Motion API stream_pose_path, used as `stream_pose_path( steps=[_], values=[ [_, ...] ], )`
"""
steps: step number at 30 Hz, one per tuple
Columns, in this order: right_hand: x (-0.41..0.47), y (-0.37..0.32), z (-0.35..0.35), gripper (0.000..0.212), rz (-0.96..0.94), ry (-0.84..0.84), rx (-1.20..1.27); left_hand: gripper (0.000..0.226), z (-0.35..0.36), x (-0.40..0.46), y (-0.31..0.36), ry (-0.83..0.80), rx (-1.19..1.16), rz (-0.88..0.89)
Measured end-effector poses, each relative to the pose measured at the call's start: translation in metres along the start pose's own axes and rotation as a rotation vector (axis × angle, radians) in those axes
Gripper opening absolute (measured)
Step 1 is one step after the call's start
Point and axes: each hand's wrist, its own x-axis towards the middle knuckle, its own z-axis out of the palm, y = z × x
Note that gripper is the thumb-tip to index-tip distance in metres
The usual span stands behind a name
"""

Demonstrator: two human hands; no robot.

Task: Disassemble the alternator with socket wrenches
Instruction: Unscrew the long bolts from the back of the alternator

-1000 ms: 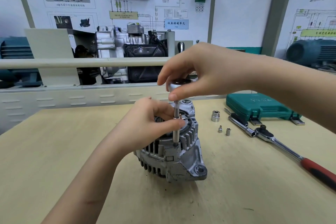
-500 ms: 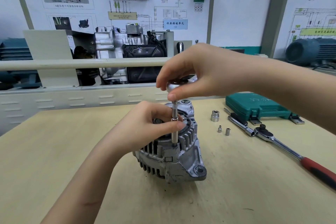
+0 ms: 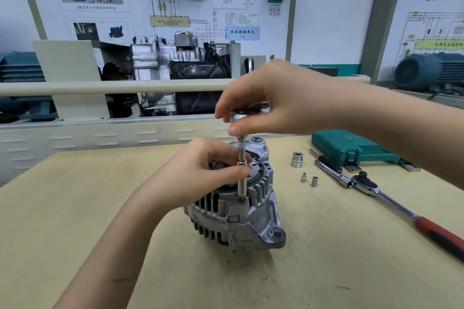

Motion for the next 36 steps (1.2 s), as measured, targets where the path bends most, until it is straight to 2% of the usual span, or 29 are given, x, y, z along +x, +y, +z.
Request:
stream_pose_path(
  steps=[3,8,12,17,20,26,30,34,36],
  values=[
    [0.0,0.0,0.0,0.024,-0.004,0.002,0.016,0.009,0.001,0.0,0.0,0.057,0.016,-0.007],
    [0.0,-0.002,0.002,0.031,-0.025,0.073,-0.072,0.031,0.01,0.002,0.0,0.181,0.175,0.005],
    [-0.001,-0.002,0.004,0.032,-0.036,0.093,-0.096,0.028,0.009,0.002,0.0,0.185,0.17,-0.007],
    [-0.002,0.001,0.003,0.024,-0.044,0.065,-0.028,0.017,0.003,0.001,0.0,0.018,0.019,-0.001],
    [-0.002,0.002,0.003,0.022,-0.057,0.064,-0.01,0.036,0.003,0.001,-0.002,0.058,0.017,-0.002],
    [-0.002,-0.002,0.002,0.036,-0.016,0.089,-0.075,0.036,0.01,0.002,-0.002,0.179,0.239,0.03],
    [-0.002,-0.005,0.001,0.037,0.048,0.007,-0.118,0.033,0.008,0.001,-0.001,0.168,0.19,-0.009],
    [-0.008,-0.003,-0.012,0.051,0.148,-0.145,-0.145,0.034,0.01,0.003,-0.001,0.179,0.238,0.025],
    [-0.01,-0.002,-0.016,0.048,0.16,-0.203,-0.164,0.034,0.01,0.004,-0.002,0.197,0.227,0.036]
  ],
)
